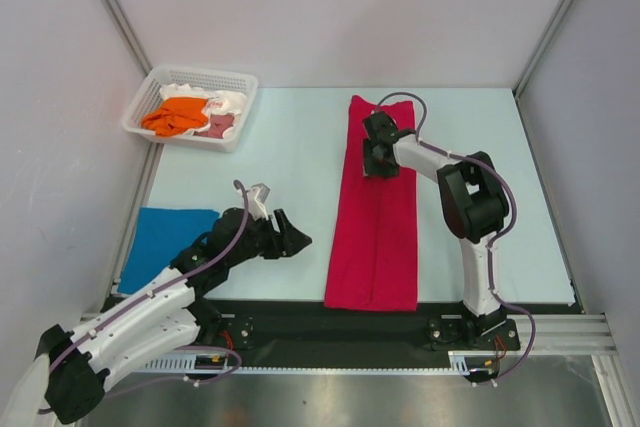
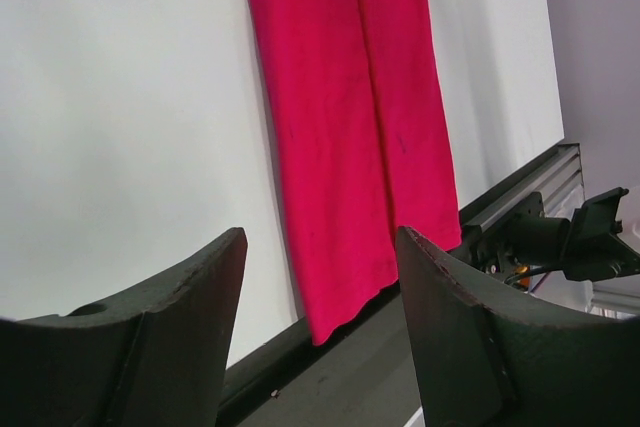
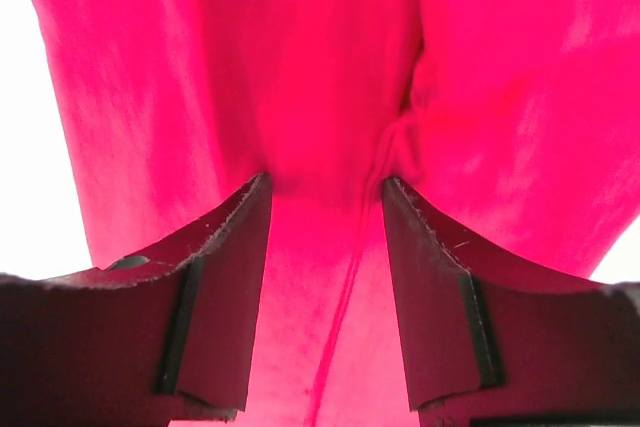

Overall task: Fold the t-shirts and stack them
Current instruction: Fold the tshirt

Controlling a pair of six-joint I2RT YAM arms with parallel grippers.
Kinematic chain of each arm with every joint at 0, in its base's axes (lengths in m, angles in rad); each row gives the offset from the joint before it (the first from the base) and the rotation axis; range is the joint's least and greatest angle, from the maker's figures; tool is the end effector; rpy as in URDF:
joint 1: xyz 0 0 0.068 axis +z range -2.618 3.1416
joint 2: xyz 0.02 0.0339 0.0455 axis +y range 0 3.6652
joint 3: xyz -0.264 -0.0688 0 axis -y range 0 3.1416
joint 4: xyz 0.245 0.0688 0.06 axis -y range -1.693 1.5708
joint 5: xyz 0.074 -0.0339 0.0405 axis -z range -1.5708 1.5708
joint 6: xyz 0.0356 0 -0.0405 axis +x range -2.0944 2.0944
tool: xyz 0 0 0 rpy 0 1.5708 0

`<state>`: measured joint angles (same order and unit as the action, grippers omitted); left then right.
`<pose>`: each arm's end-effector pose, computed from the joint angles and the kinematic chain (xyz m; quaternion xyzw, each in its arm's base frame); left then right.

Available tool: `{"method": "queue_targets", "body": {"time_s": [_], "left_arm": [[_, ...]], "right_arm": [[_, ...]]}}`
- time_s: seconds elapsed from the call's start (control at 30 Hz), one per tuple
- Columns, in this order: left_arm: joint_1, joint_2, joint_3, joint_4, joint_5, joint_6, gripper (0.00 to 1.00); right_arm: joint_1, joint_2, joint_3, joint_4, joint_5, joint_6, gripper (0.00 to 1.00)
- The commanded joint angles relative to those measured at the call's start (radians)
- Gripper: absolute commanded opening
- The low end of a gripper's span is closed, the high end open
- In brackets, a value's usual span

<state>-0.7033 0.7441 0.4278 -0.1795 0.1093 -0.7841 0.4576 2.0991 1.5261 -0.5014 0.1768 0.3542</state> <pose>0.1298 -0.1152 0.2211 -0.0067 0.8581 -0.3806 0.3445 0.4006 0.1903 0.1632 -0.0282 0.9654 0.0180 0.2586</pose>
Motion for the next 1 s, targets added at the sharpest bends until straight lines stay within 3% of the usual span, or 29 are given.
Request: {"method": "queue_targets", "body": {"time_s": [0.0, 0.63, 0.8, 0.97], "left_arm": [[0.013, 0.02, 0.026, 0.06, 0.009, 0.028, 0.67], [0.059, 0.199, 0.072, 0.149, 0.111, 0.075, 0.68], [0.059, 0.313, 0.048, 0.235, 0.205, 0.043, 0.68], [0.025, 0.4, 0.005, 0.318, 0.236, -0.007, 0.66]], "right_arm": [[-0.014, 0.119, 0.074, 0.072, -0.025, -0.023, 0.53], [-0.043, 0.318, 0.365, -0.011, -0.082, -0.037, 0.51], [-0.022, 0.199, 0.338, -0.031, -0.057, -0.049, 0.53], [0.001, 0.001, 0.203, -0.055, -0.042, -0.054, 0.56]]}}
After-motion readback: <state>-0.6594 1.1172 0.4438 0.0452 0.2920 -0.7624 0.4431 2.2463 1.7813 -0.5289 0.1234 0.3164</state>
